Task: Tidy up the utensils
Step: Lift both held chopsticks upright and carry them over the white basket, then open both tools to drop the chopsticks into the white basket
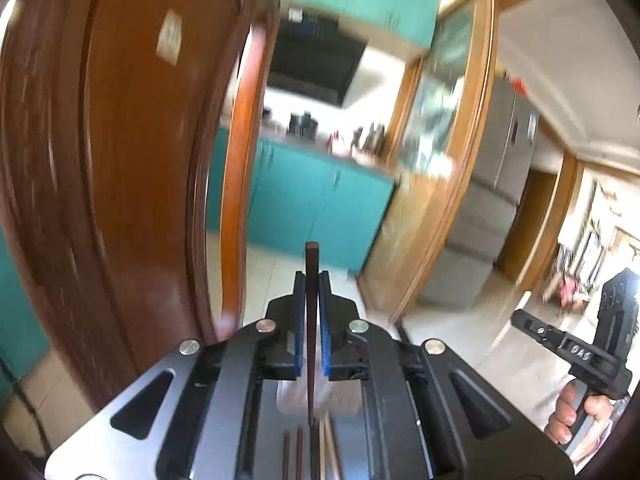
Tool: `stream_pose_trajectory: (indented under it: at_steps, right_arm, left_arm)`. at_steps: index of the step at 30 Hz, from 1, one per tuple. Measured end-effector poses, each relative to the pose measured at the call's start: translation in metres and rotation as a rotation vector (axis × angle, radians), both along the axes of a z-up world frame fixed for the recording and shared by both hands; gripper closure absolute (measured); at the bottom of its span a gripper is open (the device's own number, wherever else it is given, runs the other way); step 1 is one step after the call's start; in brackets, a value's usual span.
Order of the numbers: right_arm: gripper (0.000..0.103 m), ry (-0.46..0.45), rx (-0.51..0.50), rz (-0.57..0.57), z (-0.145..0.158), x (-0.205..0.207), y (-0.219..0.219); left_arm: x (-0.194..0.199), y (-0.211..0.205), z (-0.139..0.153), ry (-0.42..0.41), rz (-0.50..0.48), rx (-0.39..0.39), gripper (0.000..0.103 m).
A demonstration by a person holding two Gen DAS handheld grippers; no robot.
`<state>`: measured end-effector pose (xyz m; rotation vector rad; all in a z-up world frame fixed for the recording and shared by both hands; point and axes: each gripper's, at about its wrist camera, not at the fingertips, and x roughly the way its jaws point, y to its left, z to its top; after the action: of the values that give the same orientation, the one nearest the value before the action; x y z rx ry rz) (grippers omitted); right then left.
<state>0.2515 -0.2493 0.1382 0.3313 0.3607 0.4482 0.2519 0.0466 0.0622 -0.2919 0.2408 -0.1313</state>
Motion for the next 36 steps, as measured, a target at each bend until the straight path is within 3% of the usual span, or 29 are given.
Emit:
stream_pose_trajectory:
  at_steps: [4, 7, 9, 16, 23, 25, 30, 33, 36]
  right_arm:
    - [0.096, -0.152, 0.087, -0.062, 0.032, 0.011, -0.009]
    - [0.096, -0.217, 0.043, -0.206, 0.039, 0.019, -0.002]
    - [0.096, -0.22, -0.006, -0.245, 0.027, 0.03, 0.009]
    - [0.096, -0.079, -0.073, -0.123, -0.034, 0.06, 0.03]
    - [0.096, -0.037, -0.14, -0.075, -0.051, 0.065, 0.047]
    - [0.092, -0.032, -0.138, -0.072, -0.054, 0.065, 0.045]
    - [0.048, -0.088, -0.103, -0.057, -0.05, 0.048, 0.028]
    - [0.044, -0.132, -0.042, -0.067, -0.053, 0.028, 0.003]
    - [0.044, -0.126, 0.063, -0.08, -0.069, 0.014, -0.026]
  left_arm:
    - [-0.006, 0.003, 0.024, -0.161, 0.062, -0.075, 0.096]
    - [0.003, 0.009, 0.03, -0.216, 0.106, -0.139, 0.096]
    - [0.012, 0.007, 0.027, -0.201, 0.114, -0.143, 0.096]
    - [0.06, -0.02, -0.02, -0.042, 0.123, -0.055, 0.096]
    - [0.084, -0.039, -0.052, 0.066, 0.097, 0.012, 0.096]
    - [0.085, -0.043, -0.054, 0.067, 0.09, 0.029, 0.096]
    - [0.068, -0.039, -0.052, 0.034, 0.091, 0.047, 0.09]
    - [0.048, -0.033, -0.045, -0.024, 0.148, 0.075, 0.088]
    - [0.023, -0.019, -0.048, -0.072, 0.204, 0.05, 0.085]
